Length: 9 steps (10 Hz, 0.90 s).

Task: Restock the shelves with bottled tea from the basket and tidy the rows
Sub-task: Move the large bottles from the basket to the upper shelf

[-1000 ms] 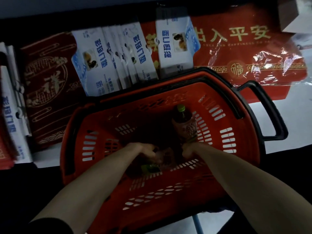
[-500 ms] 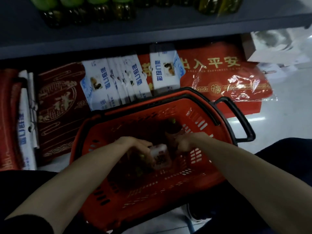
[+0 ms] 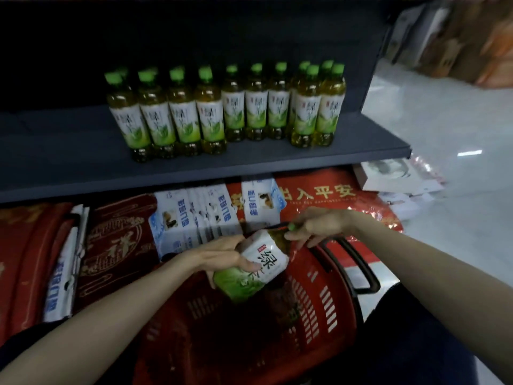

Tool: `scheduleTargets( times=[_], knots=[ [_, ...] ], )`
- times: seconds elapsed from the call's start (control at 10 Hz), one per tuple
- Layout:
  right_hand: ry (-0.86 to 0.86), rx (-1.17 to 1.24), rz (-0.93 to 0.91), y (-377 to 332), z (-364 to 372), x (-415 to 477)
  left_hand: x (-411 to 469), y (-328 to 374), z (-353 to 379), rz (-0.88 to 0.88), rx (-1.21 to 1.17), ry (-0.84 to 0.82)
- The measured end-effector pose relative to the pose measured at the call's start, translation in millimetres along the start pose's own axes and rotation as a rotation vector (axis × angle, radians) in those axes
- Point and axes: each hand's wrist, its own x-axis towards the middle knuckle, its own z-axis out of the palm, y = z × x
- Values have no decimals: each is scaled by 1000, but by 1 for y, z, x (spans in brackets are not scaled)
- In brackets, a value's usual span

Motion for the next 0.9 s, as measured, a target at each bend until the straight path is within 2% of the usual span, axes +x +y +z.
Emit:
scheduleTargets(
  times=[0.2, 0.3, 0.5, 0.6, 0.9],
  knots=[
    [127, 415, -145, -51, -20, -66, -35, 45, -33, 107, -300, 125],
    [156, 607, -249, -73, -24, -91, -51, 68, -46, 159, -431, 242],
    [408, 849, -456, -120, -19, -102, -80, 108, -54, 301, -626, 388],
    [541, 885, -521, -130, -20, -112, -90, 121, -52, 331, -652, 409],
    [627, 932, -618, -139, -21, -141, -107, 137, -48, 423, -630, 403]
  ],
)
